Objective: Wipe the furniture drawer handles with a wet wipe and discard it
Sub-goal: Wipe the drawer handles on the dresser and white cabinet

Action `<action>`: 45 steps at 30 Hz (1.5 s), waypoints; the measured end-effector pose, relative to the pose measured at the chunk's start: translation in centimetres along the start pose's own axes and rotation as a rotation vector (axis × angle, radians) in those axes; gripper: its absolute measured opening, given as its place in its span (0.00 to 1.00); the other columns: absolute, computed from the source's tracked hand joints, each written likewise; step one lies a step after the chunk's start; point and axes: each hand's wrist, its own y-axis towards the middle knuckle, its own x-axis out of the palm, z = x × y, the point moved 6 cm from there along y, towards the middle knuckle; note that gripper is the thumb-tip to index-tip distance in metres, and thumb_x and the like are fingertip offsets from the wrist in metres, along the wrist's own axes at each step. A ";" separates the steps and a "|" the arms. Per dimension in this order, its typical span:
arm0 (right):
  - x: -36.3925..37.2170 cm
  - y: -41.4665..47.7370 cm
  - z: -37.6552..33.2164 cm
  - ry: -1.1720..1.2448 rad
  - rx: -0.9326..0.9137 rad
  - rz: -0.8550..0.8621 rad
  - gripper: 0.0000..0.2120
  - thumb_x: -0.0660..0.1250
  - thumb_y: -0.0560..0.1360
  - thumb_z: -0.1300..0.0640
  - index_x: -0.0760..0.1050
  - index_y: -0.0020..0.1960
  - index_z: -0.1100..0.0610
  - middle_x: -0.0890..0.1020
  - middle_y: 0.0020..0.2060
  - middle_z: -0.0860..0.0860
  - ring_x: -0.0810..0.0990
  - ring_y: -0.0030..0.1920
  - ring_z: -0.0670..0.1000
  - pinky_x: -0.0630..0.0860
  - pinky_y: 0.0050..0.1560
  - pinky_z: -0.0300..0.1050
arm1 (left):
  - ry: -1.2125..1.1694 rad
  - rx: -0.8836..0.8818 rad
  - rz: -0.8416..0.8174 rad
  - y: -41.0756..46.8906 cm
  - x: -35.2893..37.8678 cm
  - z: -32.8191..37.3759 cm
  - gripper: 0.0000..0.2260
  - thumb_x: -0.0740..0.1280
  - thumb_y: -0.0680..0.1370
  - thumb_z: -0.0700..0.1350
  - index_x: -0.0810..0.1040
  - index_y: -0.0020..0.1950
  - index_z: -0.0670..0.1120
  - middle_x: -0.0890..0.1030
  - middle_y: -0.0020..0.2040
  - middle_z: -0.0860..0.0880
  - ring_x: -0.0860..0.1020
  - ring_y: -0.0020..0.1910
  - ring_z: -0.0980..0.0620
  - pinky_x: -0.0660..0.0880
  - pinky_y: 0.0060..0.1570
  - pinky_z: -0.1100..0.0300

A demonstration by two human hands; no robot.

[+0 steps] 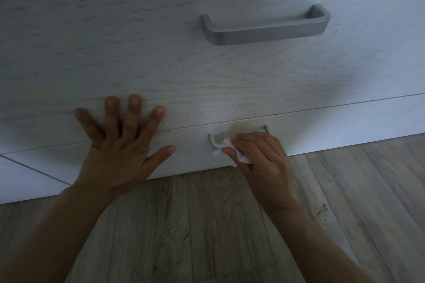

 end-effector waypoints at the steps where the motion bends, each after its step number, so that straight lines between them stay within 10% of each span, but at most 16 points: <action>1: -0.2 0.0 0.2 -0.011 0.005 0.006 0.10 0.71 0.74 0.54 0.82 0.42 0.62 0.84 0.41 0.54 0.81 0.43 0.53 0.76 0.49 0.45 | 0.004 -0.001 0.002 0.0 0.0 0.0 0.36 0.54 0.78 0.65 0.44 0.77 0.46 0.32 0.75 0.47 0.31 0.73 0.45 0.29 0.65 0.40; 9: 1.8 0.9 -2.2 0.018 0.020 -0.004 0.13 0.70 0.75 0.55 0.77 0.35 0.60 0.80 0.34 0.52 0.77 0.36 0.51 0.74 0.38 0.46 | 0.003 -0.001 0.001 0.0 0.1 0.0 0.35 0.53 0.79 0.65 0.45 0.77 0.47 0.33 0.75 0.47 0.32 0.73 0.45 0.29 0.66 0.40; 45: 1.6 0.3 -1.6 0.065 -0.037 -0.049 0.08 0.72 0.74 0.58 0.81 0.43 0.64 0.83 0.40 0.55 0.80 0.44 0.52 0.77 0.49 0.44 | 0.018 0.002 0.016 0.0 0.1 0.0 0.36 0.54 0.78 0.65 0.43 0.77 0.47 0.32 0.75 0.47 0.32 0.73 0.45 0.30 0.66 0.40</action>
